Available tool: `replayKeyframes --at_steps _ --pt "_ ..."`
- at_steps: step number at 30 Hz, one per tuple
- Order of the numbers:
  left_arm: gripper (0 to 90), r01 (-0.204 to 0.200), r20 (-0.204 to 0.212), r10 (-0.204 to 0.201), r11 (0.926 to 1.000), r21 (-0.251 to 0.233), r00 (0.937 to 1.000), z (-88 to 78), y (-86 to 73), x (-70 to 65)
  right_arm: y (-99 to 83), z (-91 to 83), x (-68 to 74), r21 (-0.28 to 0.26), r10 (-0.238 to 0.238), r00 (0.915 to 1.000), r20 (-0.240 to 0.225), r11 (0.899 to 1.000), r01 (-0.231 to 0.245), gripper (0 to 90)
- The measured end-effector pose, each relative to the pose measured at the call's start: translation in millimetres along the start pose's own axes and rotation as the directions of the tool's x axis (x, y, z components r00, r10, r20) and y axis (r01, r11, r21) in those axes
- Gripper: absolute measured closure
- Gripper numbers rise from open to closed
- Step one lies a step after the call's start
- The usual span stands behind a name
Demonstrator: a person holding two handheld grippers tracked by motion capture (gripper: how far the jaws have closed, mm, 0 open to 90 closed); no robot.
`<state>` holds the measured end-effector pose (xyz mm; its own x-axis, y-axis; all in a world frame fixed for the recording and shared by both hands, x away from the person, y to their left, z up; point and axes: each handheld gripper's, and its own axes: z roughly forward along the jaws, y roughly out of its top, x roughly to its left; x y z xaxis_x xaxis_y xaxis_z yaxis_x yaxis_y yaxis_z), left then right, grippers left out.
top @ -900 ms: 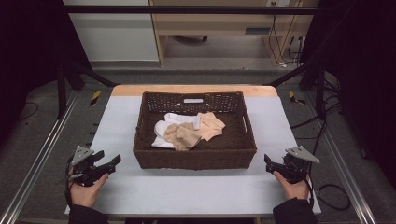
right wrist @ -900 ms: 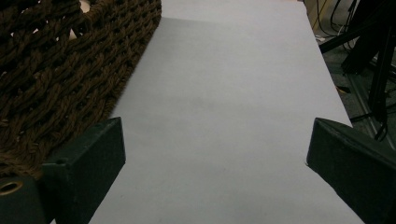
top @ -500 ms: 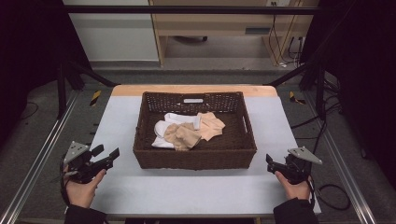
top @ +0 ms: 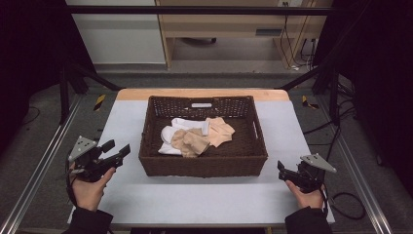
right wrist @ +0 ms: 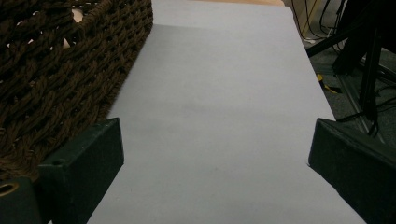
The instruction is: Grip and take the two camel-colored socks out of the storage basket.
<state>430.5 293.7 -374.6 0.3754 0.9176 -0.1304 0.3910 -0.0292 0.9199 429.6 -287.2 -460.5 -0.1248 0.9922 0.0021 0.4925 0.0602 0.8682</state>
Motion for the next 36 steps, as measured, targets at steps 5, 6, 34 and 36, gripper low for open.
replayKeyframes --at_steps 5,6,34,36 --pt "36.1 -0.028 0.015 0.029 0.9994 -0.021 0.9995 5.3 18.2 -14.1 0.3 0.2 0.3 0.011 -0.001 0.9998 -0.018 1.0 0.001 4.5" --pt "36.1 -0.033 0.023 0.034 0.999 -0.029 0.9992 8.8 24.2 -19.6 0.2 0.3 0.7 0.014 -0.008 0.9998 -0.019 1.0 0.008 4.9" --pt "39.2 -0.134 0.084 0.136 0.9908 -0.018 0.9872 73.9 78.7 -80.8 2.6 -0.2 -1.4 0.005 -0.007 1.0 0.003 1.0 0.007 4.3" --pt "39.6 -0.139 0.09 0.14 0.9902 -0.018 0.9861 82.0 80.6 -83.8 2.8 -0.4 -2.1 0.002 -0.012 0.9999 0.004 1.0 0.012 4.4"
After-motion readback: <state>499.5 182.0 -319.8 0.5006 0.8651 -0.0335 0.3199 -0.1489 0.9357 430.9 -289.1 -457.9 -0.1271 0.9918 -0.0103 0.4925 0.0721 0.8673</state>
